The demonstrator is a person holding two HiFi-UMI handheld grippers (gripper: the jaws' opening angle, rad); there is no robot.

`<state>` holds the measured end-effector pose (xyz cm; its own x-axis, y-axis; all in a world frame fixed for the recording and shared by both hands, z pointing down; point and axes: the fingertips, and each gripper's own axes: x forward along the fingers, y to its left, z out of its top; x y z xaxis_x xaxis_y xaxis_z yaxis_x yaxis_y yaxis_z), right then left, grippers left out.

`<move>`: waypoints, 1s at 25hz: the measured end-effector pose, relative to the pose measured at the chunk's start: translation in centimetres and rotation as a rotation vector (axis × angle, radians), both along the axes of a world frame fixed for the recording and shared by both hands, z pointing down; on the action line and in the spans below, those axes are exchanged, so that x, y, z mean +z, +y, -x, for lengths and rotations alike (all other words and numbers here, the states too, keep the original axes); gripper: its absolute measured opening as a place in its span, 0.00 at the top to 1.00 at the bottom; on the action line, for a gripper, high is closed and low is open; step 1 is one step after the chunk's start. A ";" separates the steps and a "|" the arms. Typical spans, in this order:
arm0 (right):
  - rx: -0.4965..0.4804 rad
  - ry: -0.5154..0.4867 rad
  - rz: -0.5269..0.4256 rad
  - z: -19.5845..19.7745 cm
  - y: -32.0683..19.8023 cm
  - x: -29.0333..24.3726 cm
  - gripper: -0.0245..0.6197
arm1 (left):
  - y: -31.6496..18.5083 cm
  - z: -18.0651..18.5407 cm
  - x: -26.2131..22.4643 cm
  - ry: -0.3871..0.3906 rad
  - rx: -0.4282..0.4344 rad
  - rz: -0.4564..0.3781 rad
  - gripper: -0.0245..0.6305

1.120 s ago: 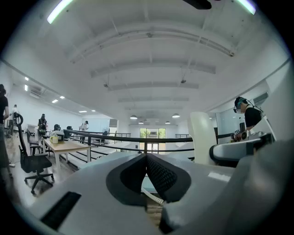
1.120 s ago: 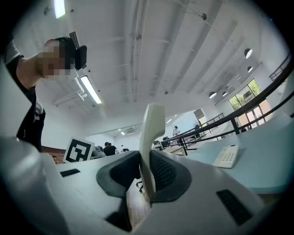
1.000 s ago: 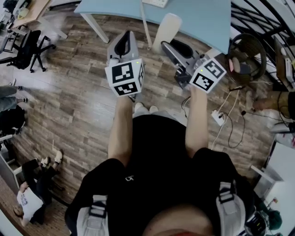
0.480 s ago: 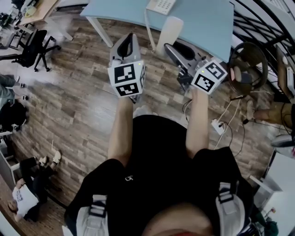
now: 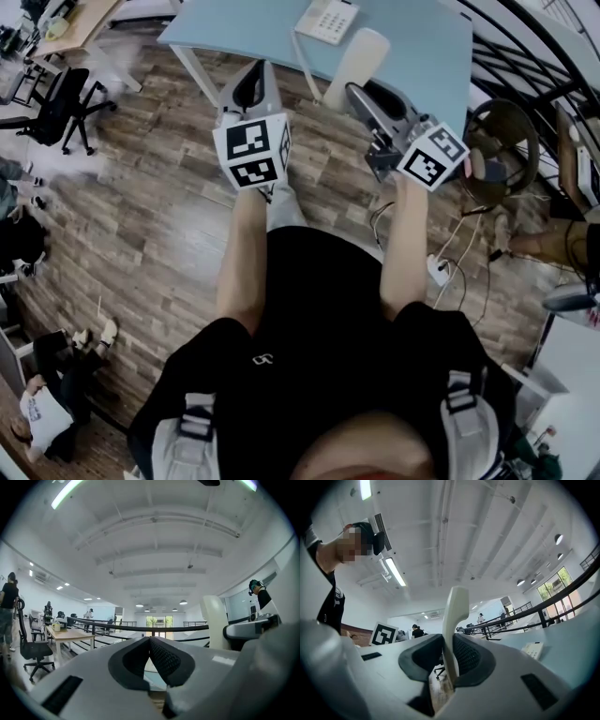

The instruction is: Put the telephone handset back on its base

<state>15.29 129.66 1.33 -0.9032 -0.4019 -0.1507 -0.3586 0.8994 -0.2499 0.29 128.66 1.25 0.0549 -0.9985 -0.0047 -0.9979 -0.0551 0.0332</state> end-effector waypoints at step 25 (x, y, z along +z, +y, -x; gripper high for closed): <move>0.241 -0.014 0.272 11.7 -42.7 6.0 0.85 | -43.0 10.4 4.9 -0.108 0.198 0.146 0.96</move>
